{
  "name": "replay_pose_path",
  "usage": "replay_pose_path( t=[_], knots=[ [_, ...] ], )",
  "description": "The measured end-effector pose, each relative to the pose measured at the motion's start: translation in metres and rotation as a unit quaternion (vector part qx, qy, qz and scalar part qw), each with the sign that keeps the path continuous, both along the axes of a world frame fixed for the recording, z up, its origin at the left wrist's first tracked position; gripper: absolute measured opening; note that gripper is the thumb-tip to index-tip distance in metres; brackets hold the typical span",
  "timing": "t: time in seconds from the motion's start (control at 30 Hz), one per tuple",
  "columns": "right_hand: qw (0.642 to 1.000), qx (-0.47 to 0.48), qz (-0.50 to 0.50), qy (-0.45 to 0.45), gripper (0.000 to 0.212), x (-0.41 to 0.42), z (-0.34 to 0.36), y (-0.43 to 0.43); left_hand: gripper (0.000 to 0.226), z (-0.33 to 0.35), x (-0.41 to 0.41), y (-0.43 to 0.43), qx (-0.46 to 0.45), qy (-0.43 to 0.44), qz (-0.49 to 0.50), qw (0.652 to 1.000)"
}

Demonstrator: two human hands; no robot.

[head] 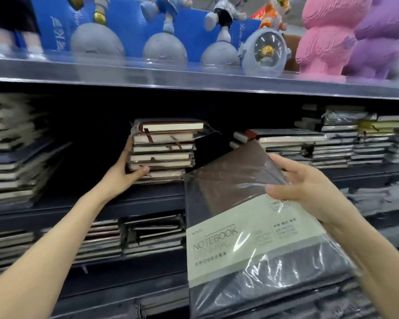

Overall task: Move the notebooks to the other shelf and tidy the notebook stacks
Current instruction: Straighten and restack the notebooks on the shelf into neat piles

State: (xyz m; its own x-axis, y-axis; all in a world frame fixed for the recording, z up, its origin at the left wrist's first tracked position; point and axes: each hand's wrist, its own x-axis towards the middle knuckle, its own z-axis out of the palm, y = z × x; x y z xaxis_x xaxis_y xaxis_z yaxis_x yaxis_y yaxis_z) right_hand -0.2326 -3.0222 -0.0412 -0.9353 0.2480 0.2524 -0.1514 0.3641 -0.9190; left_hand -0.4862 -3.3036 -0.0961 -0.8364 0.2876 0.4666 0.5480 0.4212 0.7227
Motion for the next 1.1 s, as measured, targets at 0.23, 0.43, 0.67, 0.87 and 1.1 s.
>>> replay_pose_path(
  t=[0.23, 0.43, 0.67, 0.87, 1.1],
  knots=[
    [0.995, -0.038, 0.085, -0.042, 0.059, 0.036, 0.018, -0.01, 0.082, 0.011, 0.031, -0.01, 0.051, -0.095, -0.007, 0.994],
    [0.99, -0.06, 0.128, -0.022, 0.076, 0.016, -0.011, -0.058, 0.067, 0.006, 0.112, -0.059, 0.159, -0.178, 0.104, 0.966],
    [0.966, -0.164, 0.199, 0.003, 0.07, -0.034, -0.046, -0.153, 0.055, 0.004, 0.195, -0.117, 0.238, -0.288, 0.024, 0.927],
    [0.977, -0.096, 0.187, 0.026, 0.041, -0.078, -0.043, -0.209, 0.039, 0.012, 0.201, -0.155, 0.321, -0.238, 0.087, 0.913],
    [0.902, 0.287, -0.012, 0.322, 0.022, -0.14, -0.028, -0.203, 0.055, 0.004, 0.199, -0.167, 0.253, -0.132, 0.126, 0.95]
  ],
)
